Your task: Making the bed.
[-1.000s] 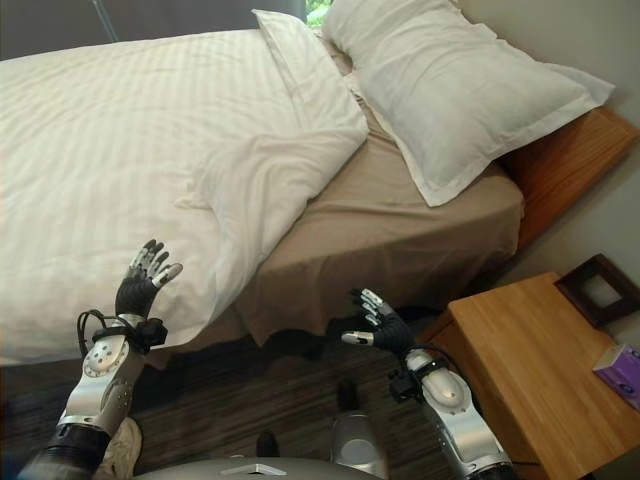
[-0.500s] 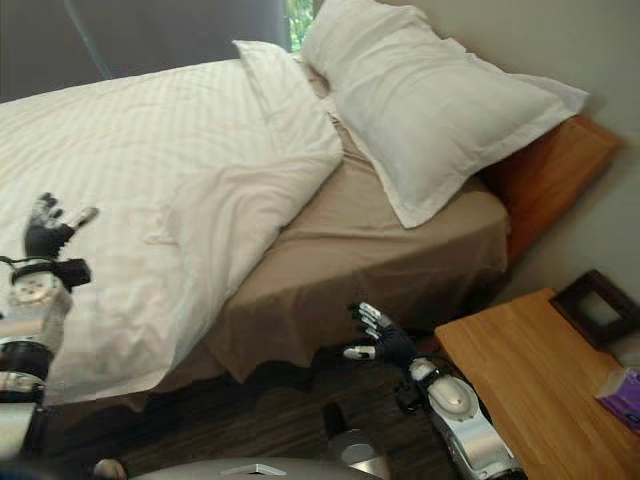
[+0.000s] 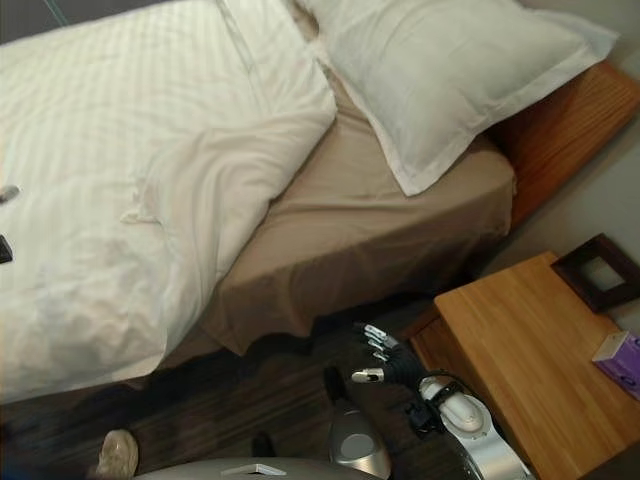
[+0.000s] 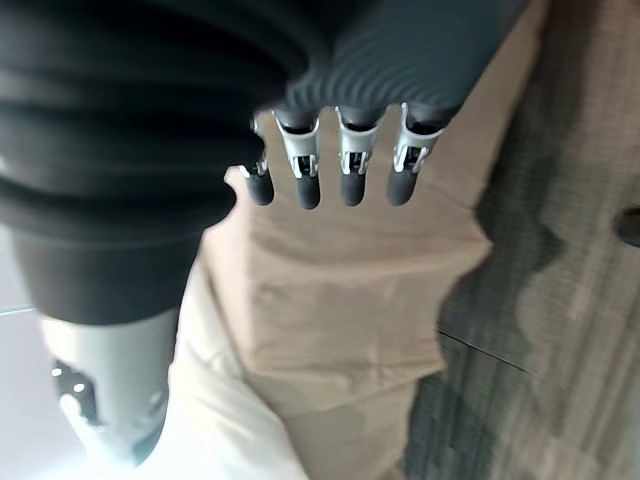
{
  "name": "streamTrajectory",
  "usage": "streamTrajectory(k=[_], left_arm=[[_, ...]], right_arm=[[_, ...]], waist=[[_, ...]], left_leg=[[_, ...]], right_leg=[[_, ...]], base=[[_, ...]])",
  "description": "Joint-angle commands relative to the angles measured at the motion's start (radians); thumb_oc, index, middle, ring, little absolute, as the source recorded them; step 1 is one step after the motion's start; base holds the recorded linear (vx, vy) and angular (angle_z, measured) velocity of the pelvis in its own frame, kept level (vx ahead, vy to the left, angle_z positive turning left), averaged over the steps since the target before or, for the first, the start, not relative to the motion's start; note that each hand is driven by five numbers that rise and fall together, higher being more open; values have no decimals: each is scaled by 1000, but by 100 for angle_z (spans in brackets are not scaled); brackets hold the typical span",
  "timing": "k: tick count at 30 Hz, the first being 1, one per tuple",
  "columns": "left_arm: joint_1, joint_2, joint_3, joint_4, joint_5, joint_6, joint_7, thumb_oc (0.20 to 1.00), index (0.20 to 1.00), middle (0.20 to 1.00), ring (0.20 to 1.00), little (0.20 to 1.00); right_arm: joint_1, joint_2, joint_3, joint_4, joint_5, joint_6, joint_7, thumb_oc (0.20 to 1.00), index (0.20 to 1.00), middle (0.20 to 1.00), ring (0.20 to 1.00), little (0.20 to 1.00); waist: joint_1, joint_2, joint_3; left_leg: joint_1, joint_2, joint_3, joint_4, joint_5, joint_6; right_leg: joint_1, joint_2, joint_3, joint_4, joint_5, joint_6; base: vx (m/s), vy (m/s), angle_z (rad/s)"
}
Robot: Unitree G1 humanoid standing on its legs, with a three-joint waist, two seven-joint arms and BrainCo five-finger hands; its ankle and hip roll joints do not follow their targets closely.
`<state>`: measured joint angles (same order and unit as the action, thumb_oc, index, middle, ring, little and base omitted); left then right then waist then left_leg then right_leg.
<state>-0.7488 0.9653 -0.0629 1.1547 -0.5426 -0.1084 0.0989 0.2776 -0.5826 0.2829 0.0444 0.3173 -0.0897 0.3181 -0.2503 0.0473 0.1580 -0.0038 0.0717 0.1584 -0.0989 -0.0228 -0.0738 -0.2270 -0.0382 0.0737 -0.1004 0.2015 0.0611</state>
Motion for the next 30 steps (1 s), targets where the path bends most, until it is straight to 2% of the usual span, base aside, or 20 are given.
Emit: streamTrajectory(k=[1, 3, 7, 13, 17, 18, 22, 30], left_arm=[[-145, 62, -47, 4, 3, -41, -3, 1000, 1000, 1000, 1000, 1000], [-187, 61, -72, -16, -37, -54, -10, 1000, 1000, 1000, 1000, 1000], [-214, 60, -89, -9, -47, -56, -11, 1000, 1000, 1000, 1000, 1000], [-287, 62, -129, -3, -60, -58, -6, 1000, 1000, 1000, 1000, 1000], [-289, 62, -131, -3, -60, -58, -6, 1000, 1000, 1000, 1000, 1000], [-350, 50, -177, -6, -46, -58, -6, 1000, 1000, 1000, 1000, 1000], [-376, 14, -183, 18, -57, -47, -12, 1000, 1000, 1000, 1000, 1000], [-390, -31, -230, 64, 32, -10, -39, 1000, 1000, 1000, 1000, 1000]], right_arm=[[-49, -6, -7, -50, 64, -33, 15, 1000, 1000, 1000, 1000, 1000], [-51, -9, -3, -46, 72, -32, 20, 1000, 1000, 1000, 1000, 1000], [-49, -11, -8, -48, 74, -29, 19, 1000, 1000, 1000, 1000, 1000], [-36, -3, -30, -33, 116, -29, 6, 1000, 1000, 1000, 1000, 1000], [-36, -2, -30, -33, 116, -29, 6, 1000, 1000, 1000, 1000, 1000], [-53, -15, -16, -37, 127, -39, 10, 1000, 1000, 1000, 1000, 1000], [-57, -18, -12, -51, 142, -39, 6, 1000, 1000, 1000, 1000, 1000], [-64, 5, -16, -42, 181, -42, -21, 1000, 1000, 1000, 1000, 1000]], waist=[[-31, -7, 28], [-40, -3, 48], [-44, -1, 51], [-70, 2, 90], [-69, 2, 88], [-87, 5, 131], [-105, 9, 176], [-136, 22, 232]], left_leg=[[-2, 5, 46, 12, 57, -12], [-32, 9, 49, 12, 65, -19], [-40, 12, 55, 12, 66, -21], [-82, 21, 64, 12, 78, -31], [-85, 21, 64, 12, 78, -31], [-134, 21, 64, 12, 90, -38], [-183, 24, 71, 12, 90, -44], [-236, 22, 87, 12, 93, -48]], right_leg=[[50, -8, 23, 23, -74, 69], [22, -4, 28, 18, -68, 66], [11, 0, 30, 18, -69, 65], [-38, 13, 44, 17, -64, 58], [-40, 13, 44, 18, -64, 57], [-83, 20, 52, 13, -55, 52], [-136, 29, 57, 13, -51, 51], [-200, 39, 83, 13, -39, 48]], base=[[0, 0, 0], [-1, -40, -5], [12, -25, -8], [-4, -36, -3], [-13, -20, -1], [-50, -82, -2], [-22, -44, 8], [-15, -13, -9]])
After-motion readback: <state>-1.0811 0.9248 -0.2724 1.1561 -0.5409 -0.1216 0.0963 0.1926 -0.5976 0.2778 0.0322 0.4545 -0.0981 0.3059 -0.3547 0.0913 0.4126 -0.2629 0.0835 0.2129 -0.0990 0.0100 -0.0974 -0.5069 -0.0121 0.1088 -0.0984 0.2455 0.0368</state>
